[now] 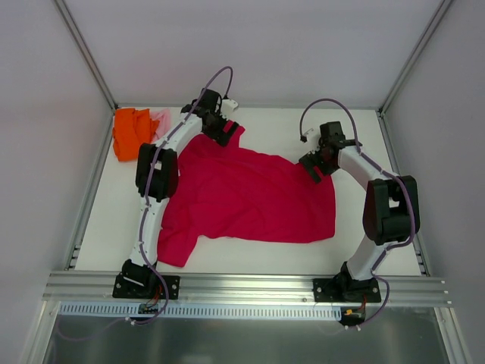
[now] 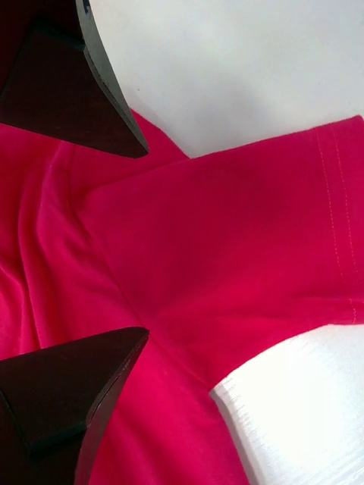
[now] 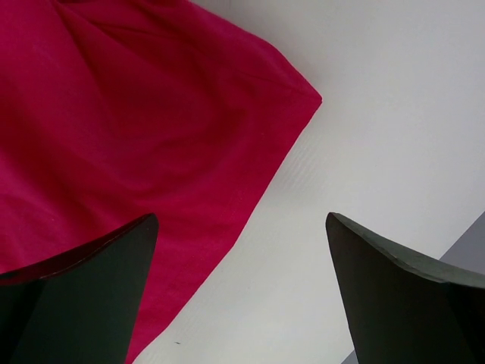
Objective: Fold and stack the t-shirts
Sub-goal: Grap the side of the flattened tshirt furthest away from the robot with both arms
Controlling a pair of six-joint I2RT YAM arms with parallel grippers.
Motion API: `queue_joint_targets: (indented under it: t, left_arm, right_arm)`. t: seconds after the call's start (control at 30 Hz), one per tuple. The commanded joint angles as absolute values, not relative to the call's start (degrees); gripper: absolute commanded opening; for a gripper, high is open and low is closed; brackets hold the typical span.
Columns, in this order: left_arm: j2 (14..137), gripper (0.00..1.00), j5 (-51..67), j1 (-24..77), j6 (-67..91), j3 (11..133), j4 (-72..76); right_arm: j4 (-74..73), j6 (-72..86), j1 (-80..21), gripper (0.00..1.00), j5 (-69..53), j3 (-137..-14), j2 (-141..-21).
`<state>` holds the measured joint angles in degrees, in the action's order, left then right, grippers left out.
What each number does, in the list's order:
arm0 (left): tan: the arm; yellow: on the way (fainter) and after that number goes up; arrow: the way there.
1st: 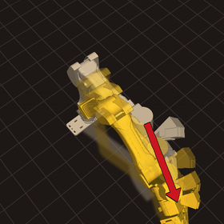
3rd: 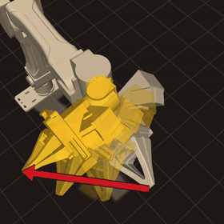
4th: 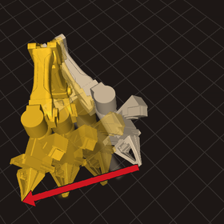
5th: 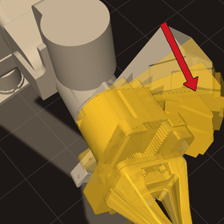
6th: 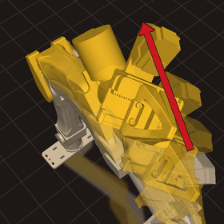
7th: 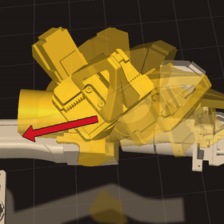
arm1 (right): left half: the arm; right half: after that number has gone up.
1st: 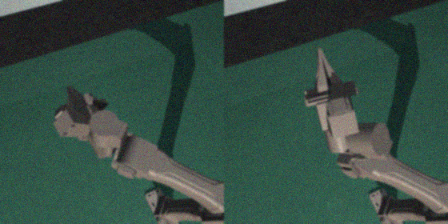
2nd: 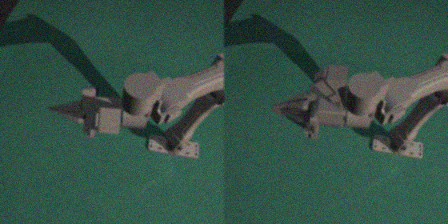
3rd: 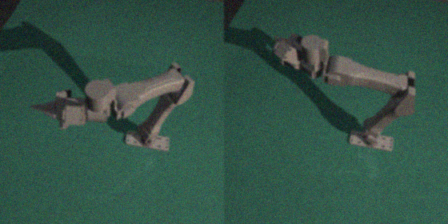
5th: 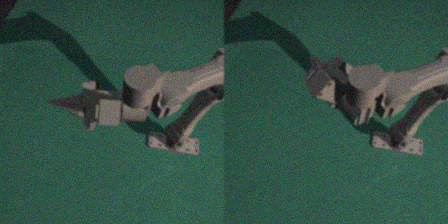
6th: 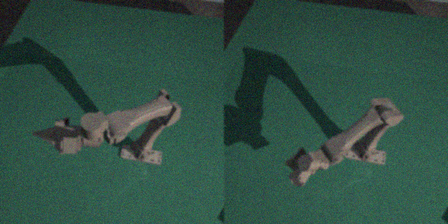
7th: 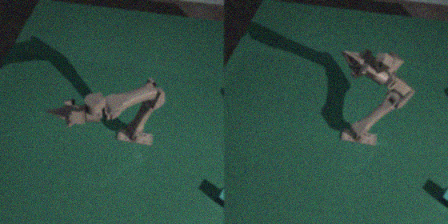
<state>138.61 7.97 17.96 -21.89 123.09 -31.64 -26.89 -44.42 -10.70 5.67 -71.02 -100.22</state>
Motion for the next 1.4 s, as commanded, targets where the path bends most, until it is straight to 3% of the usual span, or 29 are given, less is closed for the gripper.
queue_joint_targets:
  t: [0.0, 0.27, 0.37, 0.53, 0.63, 0.77, 0.93, 1.27, 1.33, 1.37]
  left_arm:
    - [138.96, 0.96, 11.78, 18.11, -22.59, 126.04, -34.1]
    - [140.18, 0.94, 9.06, 18.1, -23.2, 127.09, -35.68]
    - [140.62, 0.81, 7.38, 18.1, -23.12, 127.35, -35.59]
    - [141.41, 0.71, 6.07, 18.11, -23.11, 128.14, -36.65]
    - [142.03, 0.73, 2.92, 18.11, -22.85, 127.88, -35.78]
    - [142.47, 0.87, -1.56, 18.02, -21.36, 128.23, -34.28]
    - [143.09, 0.93, -2.2, 18.02, -21.45, 129.2, -35.24]
    - [143.26, 0.89, -1.5, 17.93, -21.27, 129.2, -37.62]
    - [143.35, 0.8, -1.14, 17.75, -21.44, 129.37, -37.97]
    - [143.44, 0.69, -0.36, 17.75, -21.53, 129.46, -38.49]
  right_arm:
    - [-27.6, -44.65, -11.34, 1.0, 4.48, -71.37, -96.77]
    - [-27.51, -45.97, -11.43, 1.0, 4.31, -69.61, -94.75]
    - [-27.77, -46.05, -11.34, 1.0, 3.87, -69.17, -94.13]
    - [-28.12, -46.23, -11.34, 1.0, 2.99, -68.56, -92.38]
    - [-28.21, -46.41, -11.34, 1.0, 2.73, -68.03, -90.97]
    - [-28.3, -46.84, -11.42, 1.0, 2.11, -66.36, -89.3]
    - [-28.13, -47.28, -11.34, 1.0, 2.46, -65.22, -87.81]
    - [-27.69, -47.81, -11.34, 1.0, 2.55, -62.84, -85.34]
    - [-26.55, -47.64, -11.34, 1.0, 3.42, -62.23, -85.78]
    - [-25.93, -47.55, -11.25, 1.0, 3.78, -62.14, -86.22]
